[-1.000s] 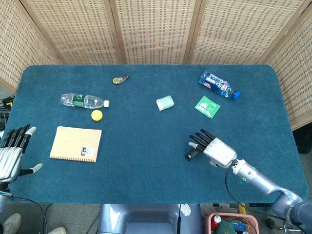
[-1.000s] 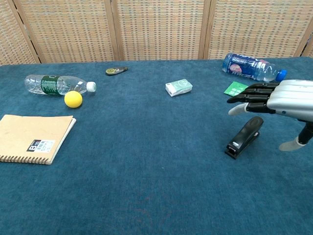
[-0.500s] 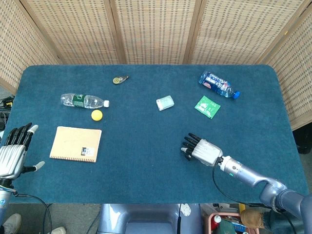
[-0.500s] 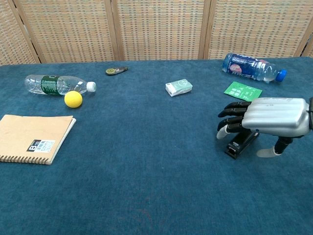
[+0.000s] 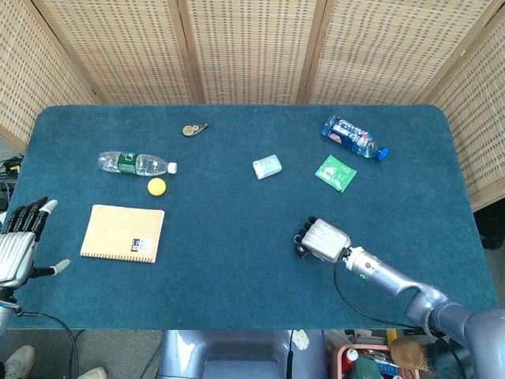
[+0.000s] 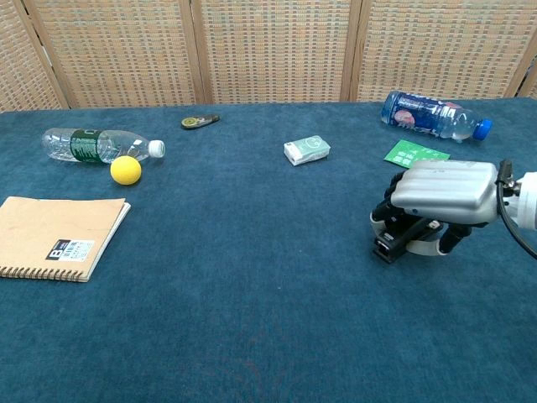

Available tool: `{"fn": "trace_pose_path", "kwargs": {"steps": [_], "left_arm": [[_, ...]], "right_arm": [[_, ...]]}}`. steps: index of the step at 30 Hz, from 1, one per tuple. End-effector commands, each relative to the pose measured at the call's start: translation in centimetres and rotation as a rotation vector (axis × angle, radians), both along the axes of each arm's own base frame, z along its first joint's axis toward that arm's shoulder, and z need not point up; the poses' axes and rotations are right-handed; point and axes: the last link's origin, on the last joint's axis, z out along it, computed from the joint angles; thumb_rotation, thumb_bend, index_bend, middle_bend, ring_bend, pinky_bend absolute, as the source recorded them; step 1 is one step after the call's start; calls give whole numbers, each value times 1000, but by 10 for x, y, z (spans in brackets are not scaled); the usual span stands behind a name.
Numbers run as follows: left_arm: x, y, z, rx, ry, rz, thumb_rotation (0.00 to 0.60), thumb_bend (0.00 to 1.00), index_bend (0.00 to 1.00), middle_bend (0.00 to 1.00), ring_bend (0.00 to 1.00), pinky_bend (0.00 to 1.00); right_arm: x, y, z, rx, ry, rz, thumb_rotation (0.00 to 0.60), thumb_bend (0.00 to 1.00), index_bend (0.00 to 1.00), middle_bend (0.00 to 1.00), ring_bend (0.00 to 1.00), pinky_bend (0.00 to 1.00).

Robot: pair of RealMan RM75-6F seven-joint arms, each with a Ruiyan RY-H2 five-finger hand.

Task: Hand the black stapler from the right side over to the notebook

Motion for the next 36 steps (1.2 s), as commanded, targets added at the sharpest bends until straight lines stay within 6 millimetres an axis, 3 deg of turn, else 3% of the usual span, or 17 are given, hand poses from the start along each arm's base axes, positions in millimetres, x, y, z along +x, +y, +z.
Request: {"fn": "trace_pose_path", "kwargs": {"steps": [1, 7, 10, 15, 20, 25, 31, 36], "left_arm": [[-1, 1, 3, -4, -15, 4, 600, 0, 0, 0, 0, 0], [-3, 1, 11, -14, -53, 10, 600, 0, 0, 0, 0, 0], [-5, 3, 14, -30, -73, 13, 600, 0, 0, 0, 0, 0], [-9, 6, 20, -44, -104, 23, 600, 0, 0, 0, 0, 0], [-12, 9, 24, -52, -138, 41, 600, 0, 0, 0, 0, 0], [-15, 12, 26, -62, -153, 54, 600, 0, 0, 0, 0, 0], [-18, 14, 29, -66, -163, 67, 600, 0, 0, 0, 0, 0], [-19, 15, 30, -68, -171, 71, 600, 0, 0, 0, 0, 0]], "right_arm": [[29, -8, 10, -25, -68, 5, 600, 449, 479, 573, 404, 324], [84, -23, 6, -53, -90, -24, 600, 450, 485, 584, 410, 358], [118, -31, -7, -51, -106, -85, 600, 451, 486, 586, 411, 372], [156, -45, -33, -84, -117, -150, 600, 457, 489, 592, 416, 385], [177, -53, -67, -141, -75, -250, 600, 465, 494, 599, 425, 391], [202, -45, -94, -201, -21, -335, 600, 466, 501, 610, 435, 395], [224, -38, -114, -240, 25, -424, 600, 467, 502, 610, 436, 401], [229, -36, -122, -249, 51, -444, 600, 468, 502, 610, 435, 401]]}}
